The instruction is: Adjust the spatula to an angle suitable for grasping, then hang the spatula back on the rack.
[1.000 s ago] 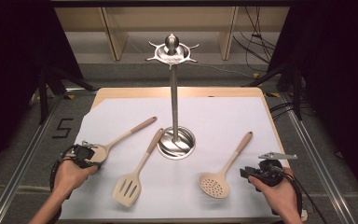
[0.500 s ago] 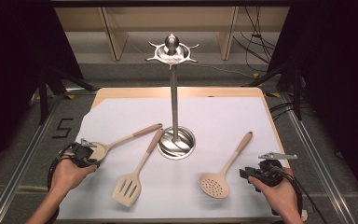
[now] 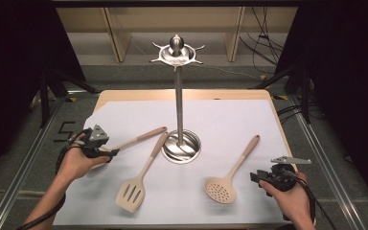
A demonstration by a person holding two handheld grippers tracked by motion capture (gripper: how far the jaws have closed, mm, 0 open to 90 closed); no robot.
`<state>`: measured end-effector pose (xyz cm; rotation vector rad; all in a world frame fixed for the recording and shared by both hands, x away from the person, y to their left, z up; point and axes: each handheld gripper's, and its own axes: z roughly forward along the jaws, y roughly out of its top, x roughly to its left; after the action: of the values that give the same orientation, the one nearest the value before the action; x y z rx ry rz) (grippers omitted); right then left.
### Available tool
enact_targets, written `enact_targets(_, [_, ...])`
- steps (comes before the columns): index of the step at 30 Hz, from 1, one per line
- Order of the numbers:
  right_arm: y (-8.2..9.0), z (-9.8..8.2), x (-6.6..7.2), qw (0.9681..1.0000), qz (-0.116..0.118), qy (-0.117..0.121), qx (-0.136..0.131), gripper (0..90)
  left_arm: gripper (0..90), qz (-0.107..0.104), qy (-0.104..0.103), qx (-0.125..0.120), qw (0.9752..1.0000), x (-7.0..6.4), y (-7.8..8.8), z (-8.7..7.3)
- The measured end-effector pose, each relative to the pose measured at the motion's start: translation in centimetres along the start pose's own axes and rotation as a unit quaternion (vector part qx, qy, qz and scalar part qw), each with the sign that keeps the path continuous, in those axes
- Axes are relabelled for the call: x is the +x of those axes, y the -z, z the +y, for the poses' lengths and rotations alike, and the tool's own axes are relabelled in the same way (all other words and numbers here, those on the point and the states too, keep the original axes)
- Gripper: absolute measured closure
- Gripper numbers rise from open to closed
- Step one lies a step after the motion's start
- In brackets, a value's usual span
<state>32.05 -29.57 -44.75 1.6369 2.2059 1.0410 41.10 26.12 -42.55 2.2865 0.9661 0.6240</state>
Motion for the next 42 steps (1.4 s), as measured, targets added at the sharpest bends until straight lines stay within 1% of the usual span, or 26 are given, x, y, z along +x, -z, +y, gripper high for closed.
enact_targets(1, [-0.1,0.1,-0.2,0.9999,0.0,0.011,-0.009,63.5,39.7,-0.002,-0.022,-0.006,0.9997,0.4,-0.2,0.3])
enact_targets(2, [0.0,0.2,0.0,0.9999,-0.006,-0.007,-0.004,63.5,39.9,-0.003,-0.037,-0.005,0.9993,0.7,-0.4,0.8])
enact_targets(3, [-0.2,0.2,-0.3,0.9998,0.007,0.01,-0.015,63.5,40.0,-0.006,-0.031,-0.005,0.9995,0.6,-0.7,1.0])
enact_targets(5, [-0.2,0.3,-0.2,0.9999,-0.002,0.011,-0.011,63.5,40.1,-0.008,-0.037,-0.005,0.9993,0.8,-0.9,1.1])
enact_targets(6, [-0.2,0.4,0.0,1.0,0.001,-0.005,-0.001,63.5,40.0,-0.01,-0.04,-0.002,0.9991,1.1,-1.2,1.2])
enact_targets(7, [-0.2,0.3,0.1,1.0,0.001,-0.007,0.001,63.5,40.1,-0.015,-0.033,0.002,0.9994,1.1,-1.3,1.2])
enact_targets(8, [-0.3,0.3,-0.1,0.9999,0.002,0.012,-0.011,63.5,40.2,-0.015,-0.035,0.001,0.9993,1.2,-1.4,1.2])
enact_targets(9, [-0.2,0.2,0.1,1.0,0.001,0.003,-0.002,63.5,40.2,-0.017,-0.032,0.002,0.9994,1.2,-1.6,1.3])
enact_targets(10, [-0.3,0.0,-0.1,0.9999,0.007,0.012,-0.009,63.5,40.3,-0.021,-0.03,0.005,0.9993,1.3,-1.7,1.3])
enact_targets(12, [-0.1,-0.1,0.0,1.0,0.001,0.002,0.0,63.5,40.3,-0.019,-0.03,0.004,0.9994,1.3,-1.9,1.4])
enact_targets(15, [0.1,0.1,-0.5,0.9998,0.002,0.009,-0.017,63.5,40.9,-0.017,-0.036,0.006,0.9992,1.5,-2.0,1.9])
enact_targets(22, [-0.2,0.7,-0.1,0.9997,0.007,0.019,-0.013,63.7,43.7,-0.017,-0.046,0.023,0.9985,1.9,-3.0,2.0])
enact_targets(23, [-0.3,0.8,0.0,0.9997,0.006,0.02,-0.012,64.2,44.6,-0.019,-0.058,0.038,0.9974,2.0,-3.3,2.1])
enact_targets(26, [-0.3,0.8,-0.2,0.9997,0.014,0.021,-0.007,65.4,46.7,-0.036,-0.072,0.061,0.9949,2.1,-4.1,2.4])
enact_targets(27, [-0.4,0.8,-0.2,0.9996,0.017,0.019,-0.009,65.9,47.0,-0.035,-0.073,0.078,0.9936,2.0,-4.3,2.6])
enact_targets(28, [-0.4,0.7,-0.3,0.9996,0.014,0.021,-0.011,66.3,47.2,-0.038,-0.09,0.083,0.9918,2.0,-4.6,2.9])
enact_targets(29, [-0.1,0.7,-0.2,0.9999,0.009,0.007,0.006,66.4,47.8,-0.046,-0.105,0.095,0.9889,2.1,-4.7,3.1])
enact_targets(33, [0.0,0.8,-0.1,0.9999,0.009,0.002,0.005,66.7,49.5,-0.077,-0.15,0.127,0.9776,2.0,-6.0,3.9])
enact_targets(34, [0.1,0.7,0.0,1.0,0.008,0.001,0.006,66.6,50.7,-0.082,-0.153,0.13,0.9761,1.9,-6.3,3.9])
enact_targets(35, [0.0,0.7,-0.2,0.9998,0.007,0.018,-0.005,66.6,52.3,-0.088,-0.15,0.135,0.9755,1.9,-6.7,3.9])
enact_targets(36, [0.2,0.5,0.0,1.0,0.0,0.003,0.008,66.7,53.0,-0.09,-0.14,0.133,0.977,1.8,-7.1,3.7])
enact_targets(37, [0.3,0.4,0.4,0.9997,0.009,-0.019,0.01,66.6,53.5,-0.09,-0.143,0.138,0.9759,1.8,-7.3,3.7])
enact_targets(38, [0.3,0.3,-0.1,0.9999,0.004,0.015,-0.002,66.6,54.4,-0.09,-0.146,0.142,0.9749,1.8,-7.5,3.6])
enact_targets(39, [0.2,0.2,-0.1,0.9998,0.013,0.016,-0.006,66.6,55.4,-0.088,-0.144,0.148,0.9746,1.7,-7.8,3.4])
enact_targets(40, [0.5,0.1,0.1,0.9999,0.005,0.0,0.009,66.6,56.9,-0.089,-0.152,0.15,0.9727,1.8,-8.0,3.4])
enact_targets(42, [0.5,0.1,0.0,1.0,0.004,0.009,0.003,66.6,59.6,-0.094,-0.167,0.17,0.9665,1.9,-8.4,3.4])
